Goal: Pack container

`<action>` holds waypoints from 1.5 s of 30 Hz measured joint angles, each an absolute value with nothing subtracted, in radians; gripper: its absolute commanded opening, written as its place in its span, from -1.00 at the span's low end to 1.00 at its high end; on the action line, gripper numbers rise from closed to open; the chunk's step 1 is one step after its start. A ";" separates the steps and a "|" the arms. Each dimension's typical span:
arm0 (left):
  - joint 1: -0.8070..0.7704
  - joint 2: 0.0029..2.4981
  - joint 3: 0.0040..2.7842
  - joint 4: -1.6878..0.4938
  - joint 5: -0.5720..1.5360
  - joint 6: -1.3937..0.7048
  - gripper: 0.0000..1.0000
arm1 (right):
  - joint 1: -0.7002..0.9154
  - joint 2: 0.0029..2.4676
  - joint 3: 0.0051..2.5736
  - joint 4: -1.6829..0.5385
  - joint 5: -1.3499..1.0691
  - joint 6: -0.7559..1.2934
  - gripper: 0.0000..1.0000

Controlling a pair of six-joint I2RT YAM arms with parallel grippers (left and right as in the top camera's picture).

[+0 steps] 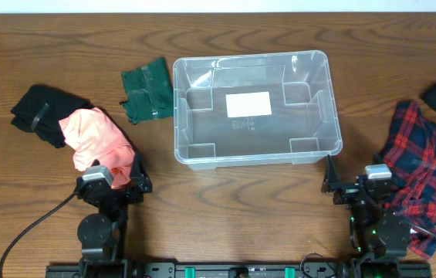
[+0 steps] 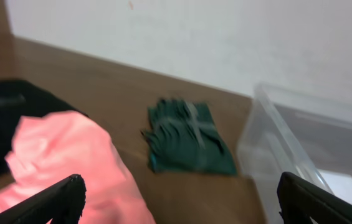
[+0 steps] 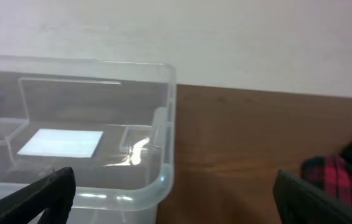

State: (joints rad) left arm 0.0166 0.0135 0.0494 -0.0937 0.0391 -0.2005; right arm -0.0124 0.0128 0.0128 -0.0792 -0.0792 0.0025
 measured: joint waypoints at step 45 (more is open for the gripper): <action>0.017 1.070 1.125 -0.991 0.106 -0.212 0.96 | -0.324 1.812 1.327 -1.134 0.362 0.339 0.99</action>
State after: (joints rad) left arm 0.0166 1.0698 1.1248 -0.9913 0.1059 -0.2123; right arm -0.3244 1.8122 1.3266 -1.1343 0.3618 0.3393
